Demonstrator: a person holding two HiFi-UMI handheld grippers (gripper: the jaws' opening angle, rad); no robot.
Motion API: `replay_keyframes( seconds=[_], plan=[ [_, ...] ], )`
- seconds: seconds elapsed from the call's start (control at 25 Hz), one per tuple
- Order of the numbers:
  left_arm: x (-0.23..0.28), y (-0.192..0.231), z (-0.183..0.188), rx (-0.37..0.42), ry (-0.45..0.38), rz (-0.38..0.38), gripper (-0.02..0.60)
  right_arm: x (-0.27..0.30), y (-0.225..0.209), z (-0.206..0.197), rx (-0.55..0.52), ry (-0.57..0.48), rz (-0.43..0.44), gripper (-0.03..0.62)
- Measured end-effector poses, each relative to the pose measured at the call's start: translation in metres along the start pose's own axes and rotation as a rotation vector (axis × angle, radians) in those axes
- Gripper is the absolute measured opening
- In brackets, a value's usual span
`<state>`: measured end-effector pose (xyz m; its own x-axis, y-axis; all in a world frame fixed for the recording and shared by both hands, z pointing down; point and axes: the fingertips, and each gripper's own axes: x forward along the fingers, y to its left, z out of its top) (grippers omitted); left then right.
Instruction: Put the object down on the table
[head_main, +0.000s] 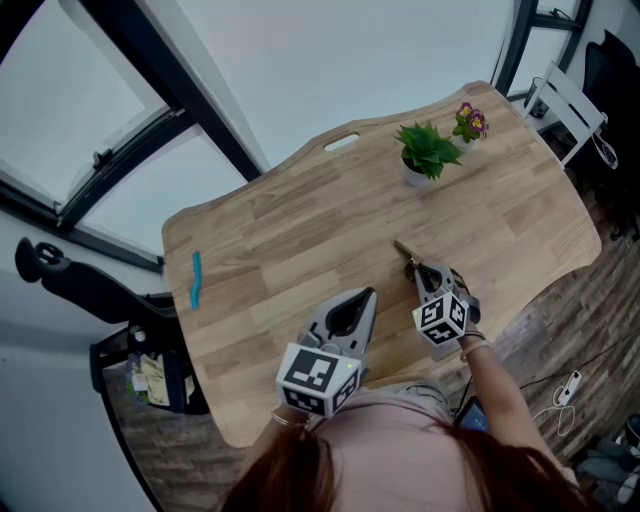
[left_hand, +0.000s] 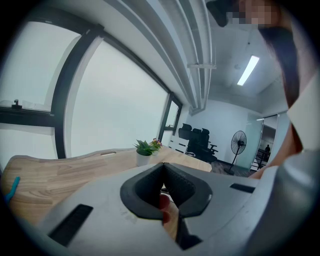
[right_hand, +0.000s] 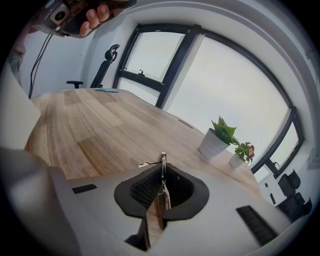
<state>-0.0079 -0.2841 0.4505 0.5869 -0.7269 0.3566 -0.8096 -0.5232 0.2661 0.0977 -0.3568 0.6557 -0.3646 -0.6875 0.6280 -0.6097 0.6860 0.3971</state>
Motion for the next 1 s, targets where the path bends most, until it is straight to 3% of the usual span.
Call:
replay_keyframes(
  seconds=[1.0],
  plan=[
    [-0.003,0.003,-0.004,-0.005,0.004,0.003,0.002,0.013,0.014,-0.012,0.073,0.048,0.075,0.057]
  ],
)
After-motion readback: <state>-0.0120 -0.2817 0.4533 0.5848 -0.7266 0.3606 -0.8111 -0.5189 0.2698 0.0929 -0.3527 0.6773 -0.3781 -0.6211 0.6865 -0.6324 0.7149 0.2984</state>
